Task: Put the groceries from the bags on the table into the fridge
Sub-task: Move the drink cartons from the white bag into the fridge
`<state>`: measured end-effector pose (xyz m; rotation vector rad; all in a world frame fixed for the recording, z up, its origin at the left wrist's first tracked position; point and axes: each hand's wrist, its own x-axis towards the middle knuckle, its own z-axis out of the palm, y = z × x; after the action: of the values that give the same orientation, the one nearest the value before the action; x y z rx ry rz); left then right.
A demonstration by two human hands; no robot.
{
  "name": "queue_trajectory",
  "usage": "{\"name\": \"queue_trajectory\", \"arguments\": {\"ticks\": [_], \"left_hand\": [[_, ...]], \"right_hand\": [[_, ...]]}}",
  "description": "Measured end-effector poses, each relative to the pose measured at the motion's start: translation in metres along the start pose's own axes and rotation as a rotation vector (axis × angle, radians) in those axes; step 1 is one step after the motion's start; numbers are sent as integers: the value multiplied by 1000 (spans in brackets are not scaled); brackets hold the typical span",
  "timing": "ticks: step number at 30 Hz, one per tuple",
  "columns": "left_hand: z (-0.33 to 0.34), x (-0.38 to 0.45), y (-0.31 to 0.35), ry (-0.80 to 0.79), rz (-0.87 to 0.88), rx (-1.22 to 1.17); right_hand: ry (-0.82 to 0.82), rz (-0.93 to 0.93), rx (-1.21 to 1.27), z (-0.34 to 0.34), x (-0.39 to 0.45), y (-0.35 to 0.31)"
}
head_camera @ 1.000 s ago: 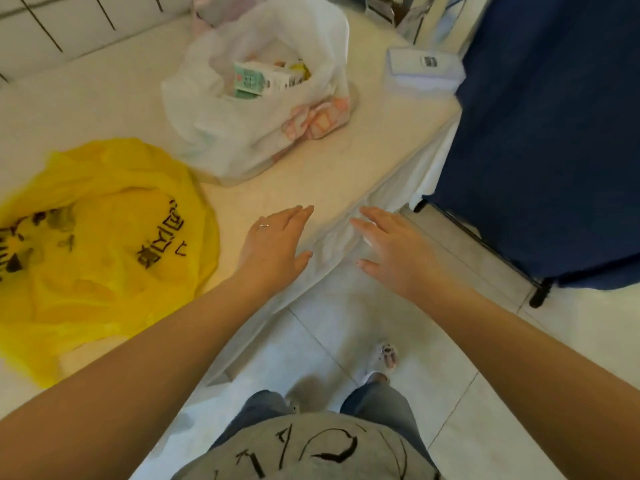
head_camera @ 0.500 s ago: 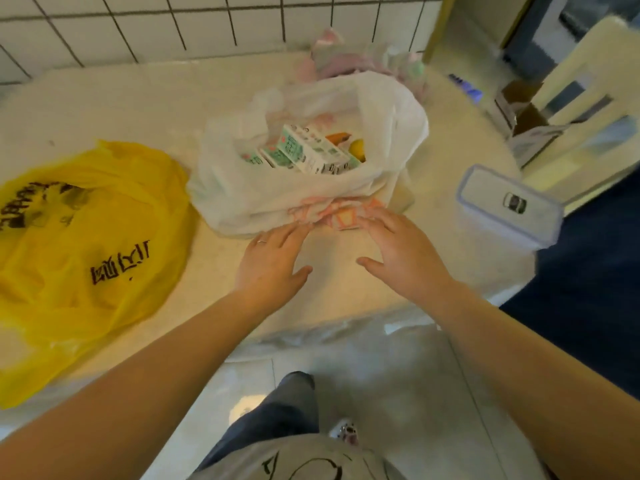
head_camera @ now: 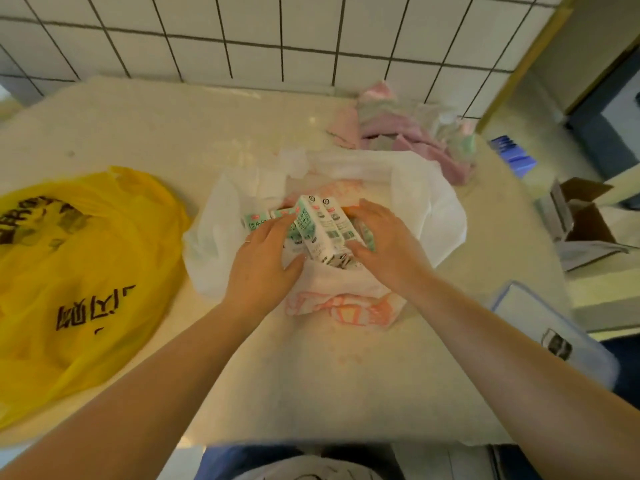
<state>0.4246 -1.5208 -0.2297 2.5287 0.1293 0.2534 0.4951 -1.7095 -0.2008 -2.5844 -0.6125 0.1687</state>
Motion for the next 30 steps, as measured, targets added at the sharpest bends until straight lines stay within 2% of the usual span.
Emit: {"name": "queue_trajectory", "arguments": {"ticks": [6, 9, 11, 16, 21, 26, 30], "left_hand": [[30, 31, 19, 86, -162, -164], [44, 42, 31, 139, -211, -178], [54, 45, 38, 153, -249, -181], [69, 43, 40, 117, -358, -133], [73, 38, 37, 84, -366, -112], [70, 35, 32, 11, -404, -94], [68, 34, 35, -18, -456, -90]], "right_hand": [[-65, 99, 244, 12, 49, 23], [-128, 91, 361, 20, 64, 30], [-174, 65, 353, 24, 72, 34], [-322, 1, 281, 33, 77, 48], [-400, -38, 165, 40, 77, 51], [-377, 65, 353, 40, 80, 45], [-428, 79, 433, 39, 80, 41]]}}
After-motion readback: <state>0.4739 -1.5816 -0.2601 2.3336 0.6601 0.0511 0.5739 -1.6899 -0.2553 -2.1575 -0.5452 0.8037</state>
